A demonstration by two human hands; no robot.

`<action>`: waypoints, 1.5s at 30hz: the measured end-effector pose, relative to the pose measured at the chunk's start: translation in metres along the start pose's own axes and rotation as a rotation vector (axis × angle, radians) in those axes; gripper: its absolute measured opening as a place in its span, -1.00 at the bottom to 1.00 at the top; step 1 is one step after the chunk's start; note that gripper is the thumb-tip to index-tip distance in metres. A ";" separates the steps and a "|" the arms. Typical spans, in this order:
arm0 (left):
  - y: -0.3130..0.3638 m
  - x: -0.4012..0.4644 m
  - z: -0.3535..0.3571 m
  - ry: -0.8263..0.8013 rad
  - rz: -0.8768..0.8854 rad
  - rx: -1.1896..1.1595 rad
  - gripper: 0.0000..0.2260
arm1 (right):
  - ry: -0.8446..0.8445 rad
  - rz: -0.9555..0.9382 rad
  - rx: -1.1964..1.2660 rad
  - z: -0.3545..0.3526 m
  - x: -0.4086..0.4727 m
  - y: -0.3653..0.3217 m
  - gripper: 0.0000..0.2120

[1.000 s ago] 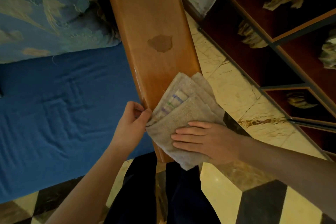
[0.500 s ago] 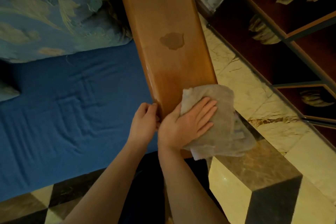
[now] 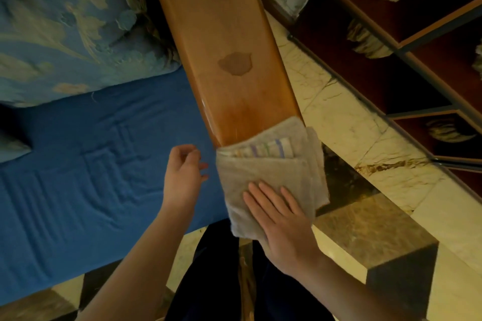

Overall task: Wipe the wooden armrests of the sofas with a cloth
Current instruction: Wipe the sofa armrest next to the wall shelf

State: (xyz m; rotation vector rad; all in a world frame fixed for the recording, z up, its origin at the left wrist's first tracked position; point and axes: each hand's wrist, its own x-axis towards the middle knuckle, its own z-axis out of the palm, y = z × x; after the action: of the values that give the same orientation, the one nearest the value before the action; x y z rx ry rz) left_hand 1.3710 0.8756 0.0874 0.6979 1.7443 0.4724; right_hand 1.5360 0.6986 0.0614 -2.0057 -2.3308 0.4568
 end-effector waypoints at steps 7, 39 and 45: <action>0.014 0.003 0.013 -0.145 0.516 0.376 -0.45 | 0.094 0.628 0.042 -0.001 0.050 -0.032 -0.29; 0.120 0.040 0.069 0.214 0.075 0.233 -0.54 | -0.170 0.229 0.220 -0.067 0.145 0.116 -0.38; 0.114 0.044 0.056 0.181 0.111 0.157 -0.54 | 0.014 0.409 0.199 -0.081 0.259 0.085 -0.27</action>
State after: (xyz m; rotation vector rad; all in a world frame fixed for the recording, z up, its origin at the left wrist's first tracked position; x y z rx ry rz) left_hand 1.4411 0.9878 0.1125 0.8899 1.9352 0.4898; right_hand 1.5918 0.9769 0.0756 -2.3678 -1.7755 0.6565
